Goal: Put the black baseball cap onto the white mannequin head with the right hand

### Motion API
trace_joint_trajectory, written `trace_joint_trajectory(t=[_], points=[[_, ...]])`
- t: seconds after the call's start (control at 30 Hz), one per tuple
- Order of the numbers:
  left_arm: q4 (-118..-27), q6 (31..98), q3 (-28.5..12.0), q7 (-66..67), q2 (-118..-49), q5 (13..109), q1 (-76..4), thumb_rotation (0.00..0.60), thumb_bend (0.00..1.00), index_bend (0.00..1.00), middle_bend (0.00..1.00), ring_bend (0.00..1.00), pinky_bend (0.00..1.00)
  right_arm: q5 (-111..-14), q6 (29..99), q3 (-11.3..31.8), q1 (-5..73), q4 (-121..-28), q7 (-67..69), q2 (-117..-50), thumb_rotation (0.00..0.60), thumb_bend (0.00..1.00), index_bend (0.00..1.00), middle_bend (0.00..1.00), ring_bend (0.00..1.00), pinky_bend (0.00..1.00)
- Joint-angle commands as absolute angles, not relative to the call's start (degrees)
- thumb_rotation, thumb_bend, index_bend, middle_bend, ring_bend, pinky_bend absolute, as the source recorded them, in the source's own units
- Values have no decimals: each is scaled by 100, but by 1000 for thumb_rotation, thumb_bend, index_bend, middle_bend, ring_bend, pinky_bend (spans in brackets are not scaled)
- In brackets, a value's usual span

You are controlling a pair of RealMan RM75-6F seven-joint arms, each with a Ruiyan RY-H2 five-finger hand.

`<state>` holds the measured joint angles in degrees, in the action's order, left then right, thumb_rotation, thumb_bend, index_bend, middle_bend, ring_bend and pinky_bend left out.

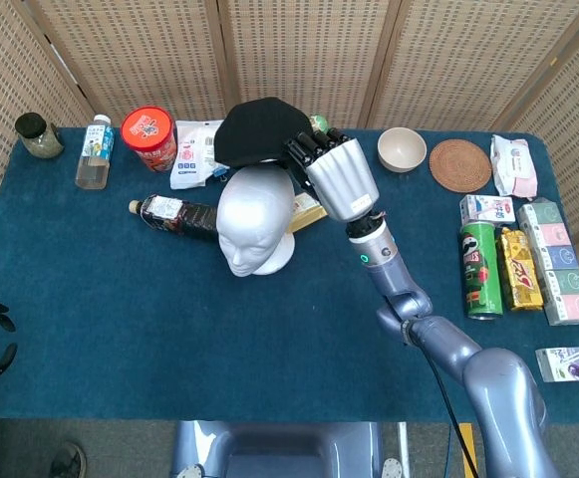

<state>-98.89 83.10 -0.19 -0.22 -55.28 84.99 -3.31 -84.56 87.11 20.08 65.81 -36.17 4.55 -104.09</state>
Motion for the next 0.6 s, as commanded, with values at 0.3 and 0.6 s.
trace_joint_trajectory(t=[0.3, 0.6], points=[[-9893, 8257, -25, 31, -5558, 8506, -372, 600, 339, 455, 314, 259, 334, -8733, 9064, 1739, 6248, -4289, 163, -10172, 600, 714, 768, 635, 683, 738], [-9913, 8238, -24, 87, -5572, 8502, -385, 600, 339, 455, 313, 259, 335, -8991, 9276, 1496, 5972, -4808, -40, -10046, 600, 714, 768, 635, 683, 736]])
